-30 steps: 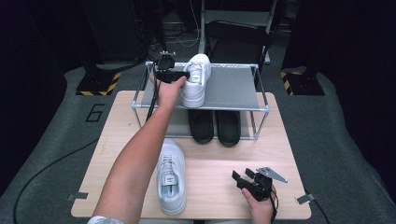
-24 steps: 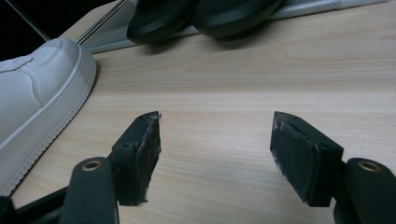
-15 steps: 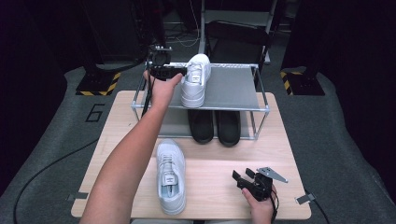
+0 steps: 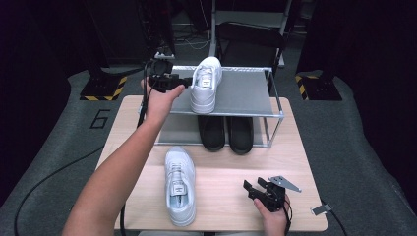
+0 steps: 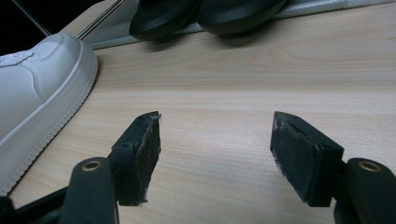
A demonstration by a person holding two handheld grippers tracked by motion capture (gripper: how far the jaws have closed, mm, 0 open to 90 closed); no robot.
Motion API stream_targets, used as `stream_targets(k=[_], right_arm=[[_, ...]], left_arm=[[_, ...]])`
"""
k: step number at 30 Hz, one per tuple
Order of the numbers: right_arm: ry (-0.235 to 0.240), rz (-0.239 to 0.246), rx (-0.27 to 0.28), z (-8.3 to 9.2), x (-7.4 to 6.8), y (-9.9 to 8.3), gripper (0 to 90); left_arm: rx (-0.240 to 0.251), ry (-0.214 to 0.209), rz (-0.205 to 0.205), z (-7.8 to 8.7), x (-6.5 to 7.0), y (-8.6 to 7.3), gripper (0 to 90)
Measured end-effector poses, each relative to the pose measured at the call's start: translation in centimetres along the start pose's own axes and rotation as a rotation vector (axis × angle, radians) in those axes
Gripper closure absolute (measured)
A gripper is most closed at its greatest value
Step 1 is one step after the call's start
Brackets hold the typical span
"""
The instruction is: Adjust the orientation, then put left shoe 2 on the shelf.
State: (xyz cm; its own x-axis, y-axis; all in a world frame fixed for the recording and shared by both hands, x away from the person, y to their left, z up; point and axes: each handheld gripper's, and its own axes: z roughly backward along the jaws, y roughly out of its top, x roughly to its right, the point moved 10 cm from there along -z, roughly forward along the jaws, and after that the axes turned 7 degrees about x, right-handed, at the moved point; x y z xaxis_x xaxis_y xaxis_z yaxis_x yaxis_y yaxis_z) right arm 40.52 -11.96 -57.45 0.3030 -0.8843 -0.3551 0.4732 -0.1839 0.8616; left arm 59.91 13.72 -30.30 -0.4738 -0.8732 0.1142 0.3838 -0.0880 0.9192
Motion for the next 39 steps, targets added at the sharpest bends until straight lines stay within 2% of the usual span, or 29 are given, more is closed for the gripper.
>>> stream_targets(k=[3, 4, 7, 8, 14, 17, 20, 22, 30, 32, 33, 36, 39], right_arm=[[0.006, 0.006, -0.001, 0.0, -0.2, 0.0, 32.9], [0.005, 0.009, -0.004, 0.0, -0.2, -0.1, 32.8], [0.005, 0.013, -0.007, -0.1, -0.3, -0.1, 32.8], [0.005, 0.007, -0.012, -0.1, -0.5, -0.2, 32.7], [0.014, 0.041, -0.016, -0.2, -0.7, -0.2, 32.6], [0.012, 0.037, -0.019, -0.2, -0.9, -0.2, 32.6], [0.013, 0.041, -0.025, -0.1, -1.1, -0.2, 32.4], [0.018, 0.053, -0.021, -0.3, -1.2, -0.1, 32.2], [0.022, 0.071, -0.042, -0.6, -1.8, -0.1, 31.5], [0.032, 0.088, -0.04, -0.6, -1.9, 0.0, 31.5], [0.031, 0.08, -0.047, -0.6, -2.1, -0.1, 31.5], [0.032, 0.081, -0.051, -0.6, -2.3, 0.0, 31.5], [0.04, 0.1, -0.037, -0.7, -2.6, 0.2, 33.5]], left_arm=[[0.016, -0.013, -0.006, 1.2, -0.1, -0.3, 43.6], [0.004, -0.023, -0.012, 1.7, -0.2, -0.5, 43.6], [0.014, -0.032, -0.002, 2.9, -0.6, -1.1, 43.5], [0.022, -0.031, 0.001, 3.3, -0.9, -1.3, 43.5], [0.013, -0.019, 0.02, 4.8, -2.2, -3.1, 43.5], [0.017, -0.022, 0.034, 5.5, -2.8, -4.3, 43.6], [0.014, -0.018, 0.065, 6.0, -3.2, -5.6, 43.5], [-0.003, -0.015, 0.061, 6.2, -3.4, -6.4, 42.4], [0.013, -0.04, 0.086, 7.6, -4.0, -9.2, 41.7], [0.013, -0.033, 0.079, 7.9, -4.2, -9.9, 41.8], [0.006, -0.031, 0.077, 8.1, -4.2, -10.3, 41.8], [0.017, -0.038, 0.101, 8.5, -4.4, -11.3, 42.0], [0.005, -0.027, 0.104, 8.9, -4.7, -13.1, 42.8]])
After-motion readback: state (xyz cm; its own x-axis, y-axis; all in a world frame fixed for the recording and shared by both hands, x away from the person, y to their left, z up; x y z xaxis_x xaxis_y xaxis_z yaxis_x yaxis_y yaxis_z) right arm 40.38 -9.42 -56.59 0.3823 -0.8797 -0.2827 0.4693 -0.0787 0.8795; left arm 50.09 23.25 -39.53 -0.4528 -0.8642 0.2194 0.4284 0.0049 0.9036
